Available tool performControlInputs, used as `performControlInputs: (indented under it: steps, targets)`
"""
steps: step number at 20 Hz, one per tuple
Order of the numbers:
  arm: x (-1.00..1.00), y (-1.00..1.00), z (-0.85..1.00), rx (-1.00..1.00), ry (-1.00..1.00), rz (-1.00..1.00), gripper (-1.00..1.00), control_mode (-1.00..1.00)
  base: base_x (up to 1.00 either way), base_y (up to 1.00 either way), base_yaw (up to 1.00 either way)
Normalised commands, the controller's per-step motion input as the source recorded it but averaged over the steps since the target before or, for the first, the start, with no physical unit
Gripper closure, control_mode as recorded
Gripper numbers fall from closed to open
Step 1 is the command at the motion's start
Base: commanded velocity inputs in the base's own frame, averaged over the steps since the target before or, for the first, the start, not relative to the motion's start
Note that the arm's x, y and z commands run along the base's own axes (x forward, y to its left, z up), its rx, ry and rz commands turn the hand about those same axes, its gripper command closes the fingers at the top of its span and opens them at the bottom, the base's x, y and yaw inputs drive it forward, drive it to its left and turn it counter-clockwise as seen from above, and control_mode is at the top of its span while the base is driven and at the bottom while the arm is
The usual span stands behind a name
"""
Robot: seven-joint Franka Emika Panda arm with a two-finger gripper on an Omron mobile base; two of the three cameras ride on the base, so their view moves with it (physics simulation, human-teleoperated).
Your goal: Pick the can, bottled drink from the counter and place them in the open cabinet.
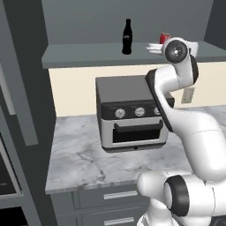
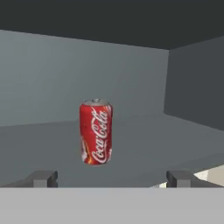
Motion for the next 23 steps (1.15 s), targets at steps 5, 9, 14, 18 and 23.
performControlInputs:
  steps: [5,9,14,18,23]
  targets:
    - [-1.00,0.32,0.40,0.00,0.09,0.00,-1.00,-1.00,0.00,0.00,0.00]
    - [-1.00,0.33,0.18,0.00,0.01,0.00,-1.00,-1.00,0.00,0.00,0.00]
    - [-1.00,0.34,0.04,0.01,0.00,0.00,-1.00,-1.00,0.00,0.00,0.00]
    - [-1.00,0.25,0.00,0.04,0.00,-0.01,-1.00,-1.00,0.00,0.00,0.00]
    - [-1.00,0.01,-0.39,0.06,0.16,-0.15,-1.00,-1.00,0.00,0.00,0.00]
